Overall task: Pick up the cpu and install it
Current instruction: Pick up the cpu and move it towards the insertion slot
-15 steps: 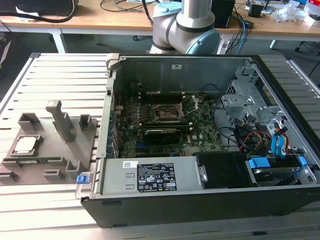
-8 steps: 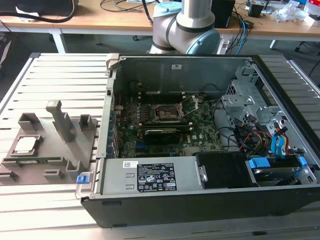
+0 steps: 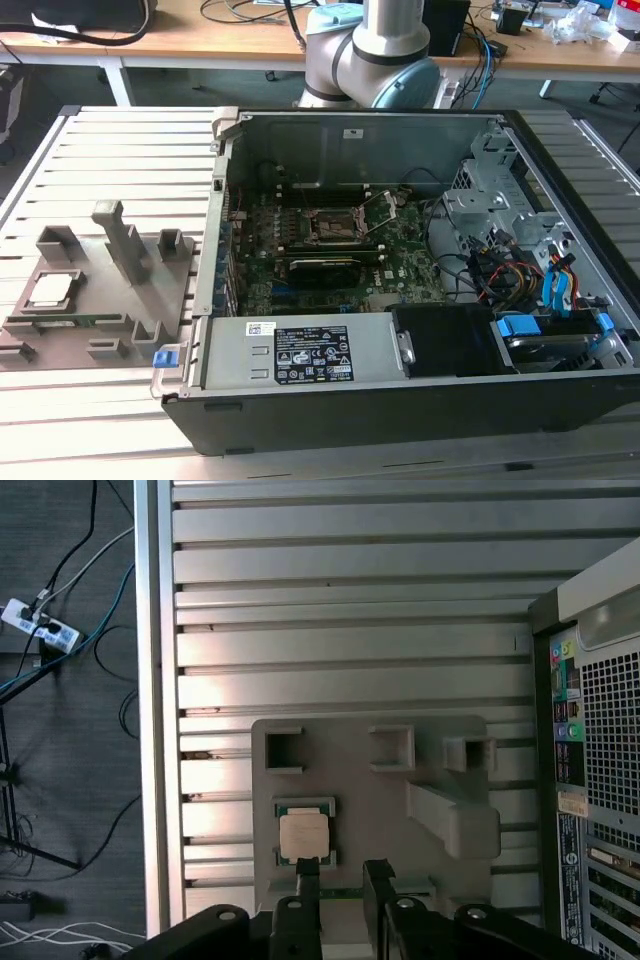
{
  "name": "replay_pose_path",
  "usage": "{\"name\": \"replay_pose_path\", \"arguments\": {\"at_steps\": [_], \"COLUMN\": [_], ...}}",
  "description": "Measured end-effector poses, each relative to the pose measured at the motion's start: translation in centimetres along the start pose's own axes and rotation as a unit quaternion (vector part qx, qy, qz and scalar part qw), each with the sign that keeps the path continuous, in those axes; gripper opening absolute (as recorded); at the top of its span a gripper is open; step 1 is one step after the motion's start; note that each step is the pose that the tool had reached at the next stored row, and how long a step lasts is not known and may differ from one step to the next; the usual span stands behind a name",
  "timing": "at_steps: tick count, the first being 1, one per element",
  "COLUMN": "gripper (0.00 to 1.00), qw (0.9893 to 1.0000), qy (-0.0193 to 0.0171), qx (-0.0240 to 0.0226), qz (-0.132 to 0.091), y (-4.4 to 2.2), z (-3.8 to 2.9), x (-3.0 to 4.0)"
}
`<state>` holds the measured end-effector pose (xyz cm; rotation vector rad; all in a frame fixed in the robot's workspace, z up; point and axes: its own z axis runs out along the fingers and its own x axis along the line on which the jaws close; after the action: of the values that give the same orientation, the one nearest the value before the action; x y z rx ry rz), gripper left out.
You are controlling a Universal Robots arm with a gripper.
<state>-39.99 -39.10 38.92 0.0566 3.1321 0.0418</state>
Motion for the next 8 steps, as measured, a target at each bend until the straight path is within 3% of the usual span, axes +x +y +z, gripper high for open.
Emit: {"name": "replay_pose_path", "arguments": {"at_steps": [2,5,8], "gripper": [0.48,0.49,0.68], "qw": [1.0,1.0,1.0], "qy": [0.0,0.0,0.0], "qx": [0.0,0.0,0.0], "qz": [0.0,0.0,0.0], "y": [0.0,0.0,0.0], "z": [0.0,0.0,0.0], "x": [0.0,0.0,0.0]}}
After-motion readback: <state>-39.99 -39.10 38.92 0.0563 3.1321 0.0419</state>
